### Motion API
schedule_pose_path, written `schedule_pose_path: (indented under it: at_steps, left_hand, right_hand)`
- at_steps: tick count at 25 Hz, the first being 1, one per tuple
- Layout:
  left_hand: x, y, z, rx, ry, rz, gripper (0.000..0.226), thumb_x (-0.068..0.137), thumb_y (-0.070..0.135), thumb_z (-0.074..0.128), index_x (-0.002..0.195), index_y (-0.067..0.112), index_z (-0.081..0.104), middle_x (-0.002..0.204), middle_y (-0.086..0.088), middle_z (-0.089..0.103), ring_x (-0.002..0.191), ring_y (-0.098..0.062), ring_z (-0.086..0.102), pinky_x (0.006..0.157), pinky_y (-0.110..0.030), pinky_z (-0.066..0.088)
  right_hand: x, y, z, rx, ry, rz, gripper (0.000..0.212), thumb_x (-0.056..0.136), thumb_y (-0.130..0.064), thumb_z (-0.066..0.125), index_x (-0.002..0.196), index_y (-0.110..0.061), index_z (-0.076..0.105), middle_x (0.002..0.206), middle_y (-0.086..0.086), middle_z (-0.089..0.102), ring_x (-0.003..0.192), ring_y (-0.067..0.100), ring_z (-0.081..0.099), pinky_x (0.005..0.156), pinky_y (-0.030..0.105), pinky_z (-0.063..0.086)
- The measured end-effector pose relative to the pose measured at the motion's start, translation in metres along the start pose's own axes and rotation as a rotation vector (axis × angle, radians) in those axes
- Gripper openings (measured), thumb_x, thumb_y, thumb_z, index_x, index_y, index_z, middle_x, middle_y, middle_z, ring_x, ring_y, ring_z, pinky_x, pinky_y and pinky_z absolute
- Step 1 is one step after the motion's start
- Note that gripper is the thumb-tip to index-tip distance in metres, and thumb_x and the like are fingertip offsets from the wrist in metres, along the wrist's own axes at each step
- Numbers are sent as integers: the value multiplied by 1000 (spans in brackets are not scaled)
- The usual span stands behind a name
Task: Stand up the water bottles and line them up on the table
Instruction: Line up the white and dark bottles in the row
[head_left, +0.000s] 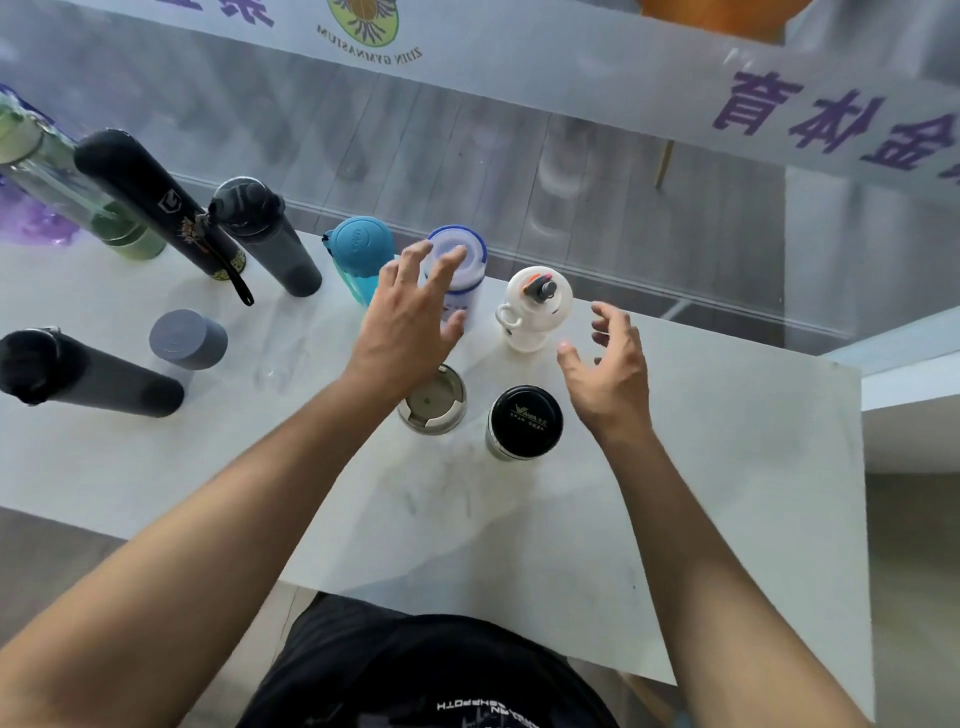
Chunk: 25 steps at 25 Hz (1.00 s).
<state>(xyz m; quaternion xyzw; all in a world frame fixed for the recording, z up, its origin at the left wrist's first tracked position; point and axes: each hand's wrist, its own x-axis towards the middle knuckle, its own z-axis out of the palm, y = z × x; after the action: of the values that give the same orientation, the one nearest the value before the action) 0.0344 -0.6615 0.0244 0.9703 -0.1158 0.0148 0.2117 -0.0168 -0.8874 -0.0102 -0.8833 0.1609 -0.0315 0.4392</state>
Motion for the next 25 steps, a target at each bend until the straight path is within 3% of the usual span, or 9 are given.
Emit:
schedule_pose_path:
  at_steps: [2, 5, 9, 13, 17, 20, 25]
  left_hand:
    - [-38, 4, 6, -34, 18, -5, 56, 86, 22, 60, 140, 19, 47, 145, -16, 41, 120, -41, 43, 105, -45, 35]
    - [-79, 6, 19, -104, -141, -115, 59, 83, 25, 60, 140, 27, 46, 147, -11, 38, 128, -37, 39, 107, -46, 34]
    - [-94, 4, 28, -113, -242, -120, 74, 73, 35, 64, 142, 34, 39, 152, -8, 29, 136, -34, 31, 112, -44, 32]
    - [-92, 4, 27, -124, -273, -157, 81, 71, 18, 73, 142, 37, 39, 154, -4, 24, 134, -34, 29, 110, -39, 32]
    - [-90, 10, 31, -132, -254, -120, 83, 71, 18, 73, 142, 40, 36, 147, -1, 30, 127, -32, 35, 102, -41, 43]
    - [-88, 15, 36, -160, -258, -89, 89, 72, 15, 74, 146, 39, 31, 142, 0, 33, 123, -30, 37, 102, -35, 39]
    - [-85, 29, 40, -191, -249, -82, 90, 74, 21, 78, 148, 39, 29, 138, 2, 37, 119, -27, 40, 99, -35, 43]
  right_hand:
    - [-35, 0, -5, 62, -89, -87, 63, 82, -45, 77, 137, -27, 52, 124, -4, 56, 119, 8, 55, 101, 33, 48]
    - [-68, 4, -5, 71, -336, -44, 91, 66, -61, 84, 144, -40, 43, 132, -11, 49, 127, 0, 48, 107, 22, 39]
    - [-71, -1, -4, 18, -384, -142, 90, 67, -59, 84, 144, -41, 42, 132, -11, 50, 122, 1, 51, 106, 20, 41]
    - [-71, 2, -9, -122, -474, -223, 92, 68, -47, 85, 146, -45, 35, 133, -8, 47, 122, 12, 53, 107, 32, 46]
    - [-54, 16, -22, -94, -310, -149, 87, 66, -38, 87, 140, -35, 42, 124, -4, 56, 112, 11, 57, 99, 25, 45]
    - [-21, 27, -39, -92, -153, -38, 79, 63, -33, 89, 130, -26, 48, 121, -4, 59, 110, 15, 57, 93, 22, 43]
    - [28, 34, -56, -108, -67, 35, 81, 65, -31, 90, 133, -22, 47, 126, -3, 60, 109, 13, 54, 90, 22, 38]
